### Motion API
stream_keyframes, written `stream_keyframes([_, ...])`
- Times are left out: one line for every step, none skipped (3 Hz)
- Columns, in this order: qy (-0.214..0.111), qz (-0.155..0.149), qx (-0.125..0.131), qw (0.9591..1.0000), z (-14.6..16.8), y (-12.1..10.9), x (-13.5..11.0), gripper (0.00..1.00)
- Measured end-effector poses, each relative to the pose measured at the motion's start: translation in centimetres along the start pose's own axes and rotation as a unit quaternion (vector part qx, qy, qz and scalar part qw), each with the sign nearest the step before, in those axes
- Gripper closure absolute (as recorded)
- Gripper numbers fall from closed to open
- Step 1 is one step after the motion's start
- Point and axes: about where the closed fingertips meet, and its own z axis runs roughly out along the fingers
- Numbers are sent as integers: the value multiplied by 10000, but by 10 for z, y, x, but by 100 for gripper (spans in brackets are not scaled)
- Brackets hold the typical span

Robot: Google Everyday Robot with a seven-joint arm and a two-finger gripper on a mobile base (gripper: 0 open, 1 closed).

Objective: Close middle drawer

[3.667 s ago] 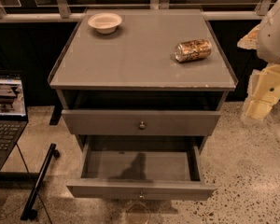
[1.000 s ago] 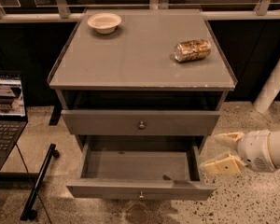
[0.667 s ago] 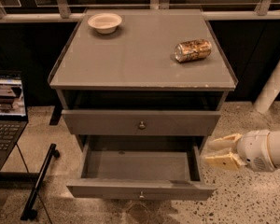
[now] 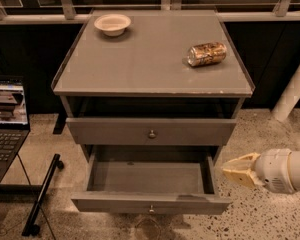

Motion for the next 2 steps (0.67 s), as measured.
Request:
stream_keyframes([-242, 465, 211, 9984, 18, 20, 41, 100])
stream_keyframes([-370, 1213, 451, 9909, 50, 44, 104, 100])
